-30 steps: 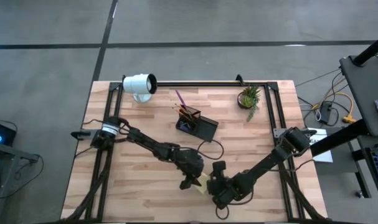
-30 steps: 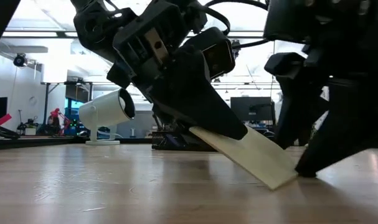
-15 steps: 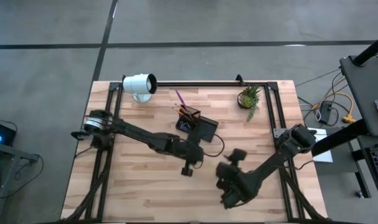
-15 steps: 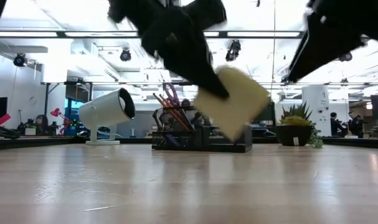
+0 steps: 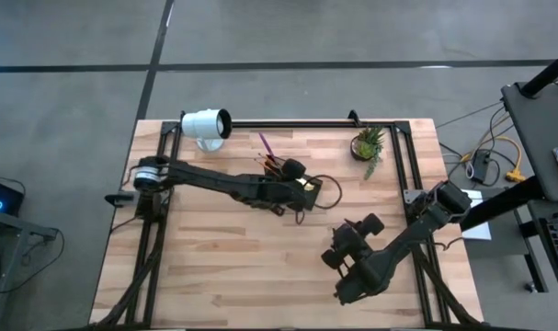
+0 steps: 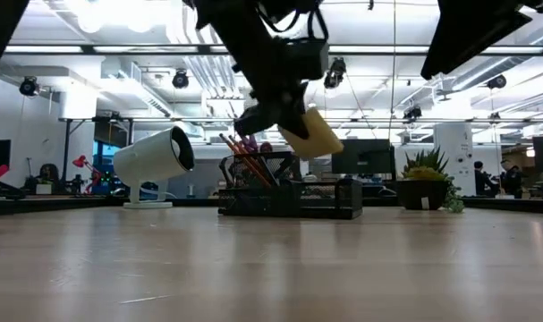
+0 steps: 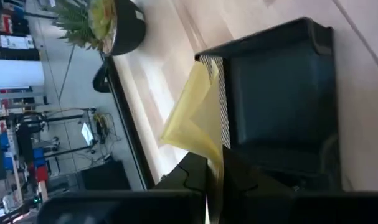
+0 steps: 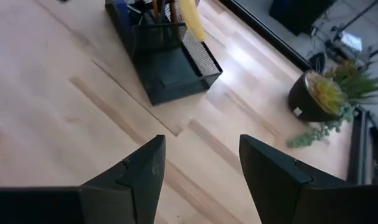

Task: Pick and place office supplies into organizer
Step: Put the yellow sticky notes into the black desk organizer

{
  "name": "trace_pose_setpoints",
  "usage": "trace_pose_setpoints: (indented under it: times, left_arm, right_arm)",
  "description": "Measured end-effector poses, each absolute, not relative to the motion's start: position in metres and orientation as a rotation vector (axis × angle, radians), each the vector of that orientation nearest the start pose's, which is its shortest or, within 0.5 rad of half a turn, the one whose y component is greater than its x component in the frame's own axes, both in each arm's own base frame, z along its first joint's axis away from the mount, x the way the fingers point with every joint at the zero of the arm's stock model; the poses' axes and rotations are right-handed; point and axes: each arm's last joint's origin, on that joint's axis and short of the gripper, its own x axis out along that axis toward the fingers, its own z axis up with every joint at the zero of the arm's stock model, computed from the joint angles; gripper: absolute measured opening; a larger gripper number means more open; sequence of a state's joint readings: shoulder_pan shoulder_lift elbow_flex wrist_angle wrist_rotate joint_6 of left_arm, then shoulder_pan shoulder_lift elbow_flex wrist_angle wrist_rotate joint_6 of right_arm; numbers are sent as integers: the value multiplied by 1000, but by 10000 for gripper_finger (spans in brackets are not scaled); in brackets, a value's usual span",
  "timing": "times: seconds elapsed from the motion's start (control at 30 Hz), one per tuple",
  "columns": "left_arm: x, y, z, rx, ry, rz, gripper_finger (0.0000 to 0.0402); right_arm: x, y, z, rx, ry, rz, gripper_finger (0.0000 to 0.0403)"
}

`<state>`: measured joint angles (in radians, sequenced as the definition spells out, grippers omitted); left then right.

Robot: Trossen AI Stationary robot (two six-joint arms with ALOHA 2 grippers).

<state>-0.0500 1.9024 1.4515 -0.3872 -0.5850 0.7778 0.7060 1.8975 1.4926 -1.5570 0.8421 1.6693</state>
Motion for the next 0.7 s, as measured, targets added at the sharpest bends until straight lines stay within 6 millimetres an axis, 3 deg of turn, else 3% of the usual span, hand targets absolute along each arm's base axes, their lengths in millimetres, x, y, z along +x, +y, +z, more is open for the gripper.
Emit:
trace_pose_setpoints:
  times: [0.43,0.7]
  left_arm:
    - [446,8,164,992,1106,247,0]
    - [456,8,167,875,1080,324,1]
  right_arm:
    - [261,188,228,127,782,-1035,194]
    - [265,185,227,169,779,-1053,194]
